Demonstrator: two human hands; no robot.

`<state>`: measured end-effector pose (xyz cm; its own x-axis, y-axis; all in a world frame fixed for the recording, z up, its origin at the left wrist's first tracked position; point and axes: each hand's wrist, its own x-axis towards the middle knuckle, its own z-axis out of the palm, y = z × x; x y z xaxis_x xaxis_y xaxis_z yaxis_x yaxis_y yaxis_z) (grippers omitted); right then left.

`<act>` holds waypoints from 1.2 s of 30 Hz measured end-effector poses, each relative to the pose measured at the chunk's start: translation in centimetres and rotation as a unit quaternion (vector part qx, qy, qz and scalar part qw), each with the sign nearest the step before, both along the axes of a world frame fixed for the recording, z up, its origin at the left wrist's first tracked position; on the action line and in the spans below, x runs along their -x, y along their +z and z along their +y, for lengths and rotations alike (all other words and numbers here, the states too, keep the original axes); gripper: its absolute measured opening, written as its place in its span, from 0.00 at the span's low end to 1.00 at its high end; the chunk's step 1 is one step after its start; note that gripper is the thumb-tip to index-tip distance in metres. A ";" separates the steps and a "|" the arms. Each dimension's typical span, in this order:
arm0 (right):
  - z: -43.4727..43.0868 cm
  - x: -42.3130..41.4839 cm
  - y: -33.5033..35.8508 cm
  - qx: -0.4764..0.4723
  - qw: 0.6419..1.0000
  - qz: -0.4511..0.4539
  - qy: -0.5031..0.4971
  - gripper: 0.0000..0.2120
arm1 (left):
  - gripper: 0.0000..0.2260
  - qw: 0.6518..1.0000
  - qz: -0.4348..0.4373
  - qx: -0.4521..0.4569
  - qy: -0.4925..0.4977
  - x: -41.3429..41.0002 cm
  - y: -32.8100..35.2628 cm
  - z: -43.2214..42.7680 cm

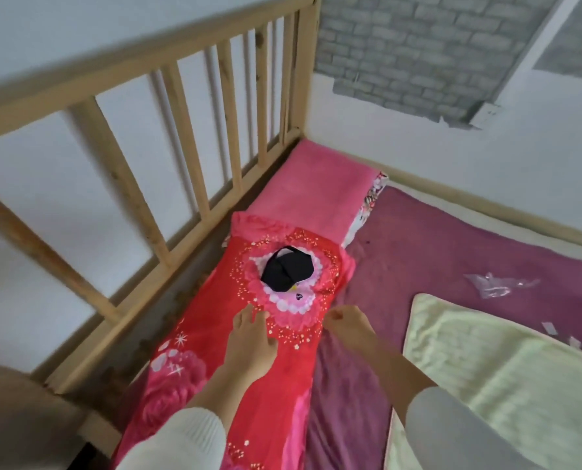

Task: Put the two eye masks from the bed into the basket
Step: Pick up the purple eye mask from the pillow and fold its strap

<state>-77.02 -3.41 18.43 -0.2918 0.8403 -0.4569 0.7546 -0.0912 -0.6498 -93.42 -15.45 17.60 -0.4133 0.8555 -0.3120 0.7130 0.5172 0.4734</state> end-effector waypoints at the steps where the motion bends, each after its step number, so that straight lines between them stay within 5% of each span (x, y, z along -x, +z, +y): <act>1: 1.0 0.7 -0.8 0.008 1.000 -0.001 0.007 0.07 | 0.24 1.000 -0.001 0.007 0.004 0.6 -0.7 0.9; 8: 5.8 6.9 -6.8 0.061 0.996 -0.027 0.053 0.21 | 0.29 0.998 -0.012 0.054 0.035 6.4 -6.8 6.9; 17: 9.8 13.8 -14.8 -0.029 0.960 -0.160 0.227 0.38 | 0.32 0.994 0.042 0.100 0.026 9.7 -15.6 10.4; 22: 10.0 15.5 -16.7 -0.043 0.964 -0.180 0.190 0.29 | 0.32 0.993 0.049 0.101 0.024 9.6 -17.0 10.0; 30: 12.7 13.2 -10.2 0.038 0.993 0.096 -0.049 0.16 | 0.27 0.981 -0.105 0.158 0.037 11.4 -13.3 12.4; 34: 12.9 10.5 -2.9 0.071 0.972 0.202 -0.100 0.24 | 0.20 0.941 -0.273 0.053 0.195 12.0 -7.6 14.4; 36: 12.2 9.1 0.8 0.079 0.965 0.239 -0.073 0.20 | 0.19 0.923 -0.312 0.008 0.224 11.8 -4.8 14.4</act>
